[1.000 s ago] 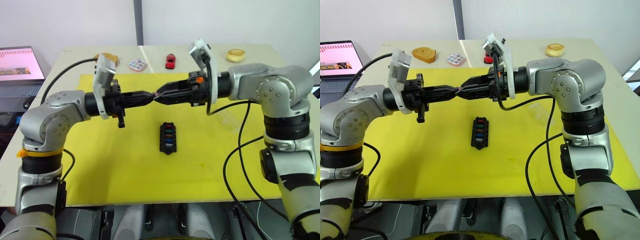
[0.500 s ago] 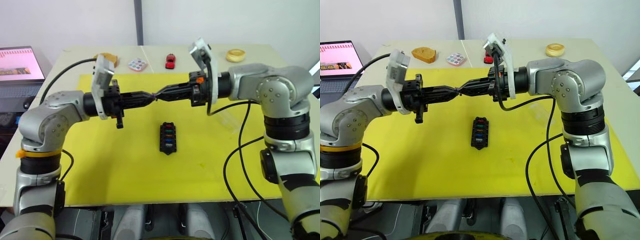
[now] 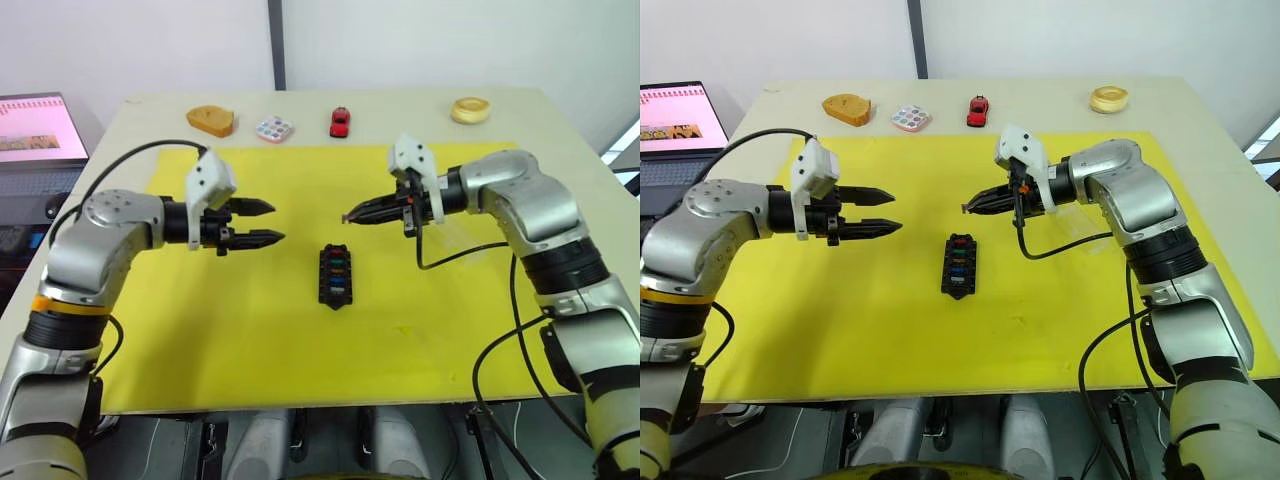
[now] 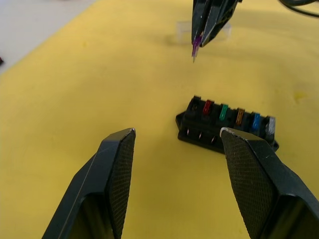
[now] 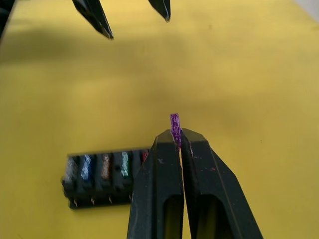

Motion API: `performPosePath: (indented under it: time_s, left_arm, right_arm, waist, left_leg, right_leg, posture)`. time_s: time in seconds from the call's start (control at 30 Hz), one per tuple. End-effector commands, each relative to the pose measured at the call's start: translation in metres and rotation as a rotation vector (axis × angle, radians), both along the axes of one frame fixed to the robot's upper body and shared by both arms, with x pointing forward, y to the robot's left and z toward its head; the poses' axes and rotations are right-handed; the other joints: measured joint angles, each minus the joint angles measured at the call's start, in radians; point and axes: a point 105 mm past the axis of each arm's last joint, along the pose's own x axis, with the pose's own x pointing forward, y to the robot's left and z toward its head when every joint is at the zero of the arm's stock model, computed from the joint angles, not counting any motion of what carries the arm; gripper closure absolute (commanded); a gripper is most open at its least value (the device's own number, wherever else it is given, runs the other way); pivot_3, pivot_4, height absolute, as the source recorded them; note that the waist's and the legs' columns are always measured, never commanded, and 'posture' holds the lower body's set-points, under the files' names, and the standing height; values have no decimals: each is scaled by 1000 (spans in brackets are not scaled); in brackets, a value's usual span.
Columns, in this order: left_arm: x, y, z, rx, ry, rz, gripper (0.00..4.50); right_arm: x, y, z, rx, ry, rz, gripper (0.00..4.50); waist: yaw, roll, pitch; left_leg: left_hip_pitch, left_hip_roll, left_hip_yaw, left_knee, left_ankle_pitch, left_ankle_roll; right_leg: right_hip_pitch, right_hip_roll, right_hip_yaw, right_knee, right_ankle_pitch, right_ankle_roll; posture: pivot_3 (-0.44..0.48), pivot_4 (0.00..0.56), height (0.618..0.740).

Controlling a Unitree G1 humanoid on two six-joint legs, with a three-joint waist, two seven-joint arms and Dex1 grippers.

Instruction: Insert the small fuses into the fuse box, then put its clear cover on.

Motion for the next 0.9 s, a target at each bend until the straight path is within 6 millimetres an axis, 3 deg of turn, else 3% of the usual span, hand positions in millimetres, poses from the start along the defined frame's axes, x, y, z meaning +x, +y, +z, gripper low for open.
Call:
performPosePath:
  time_s: [0.03,0.13,0.47,0.9]
  left_arm:
    - [-3,-8,-5,24,-22,-34,1654]
    - [-3,-19,-19,35,-9,-47,1654]
    - [10,-42,-31,31,3,-74,1654]
    - [7,-52,-39,18,30,-134,1654]
  right_arm:
    - [-2,1,-2,-30,-45,32,4500]
    - [-4,5,-9,-36,-41,40,4500]
    - [-9,12,-17,-46,-54,39,4500]
    - [-6,19,-24,-68,-74,11,4500]
  waist:
    - [0,0,0]
    - [2,0,0]
    - [2,0,0]
    - [2,0,0]
  left_leg:
    - [0,0,0,0,0,0]
    - [0,0,0,0,0,0]
    - [0,0,0,0,0,-1]
    - [0,0,-1,0,0,-1]
  right_leg:
    - [0,0,0,0,0,0]
    - [0,0,0,0,0,0]
    - [0,0,0,0,0,0]
    - [0,0,0,1,0,0]
  posture:
    - [0,150,740]
    - [0,150,740]
    - [0,150,740]
    - [0,150,740]
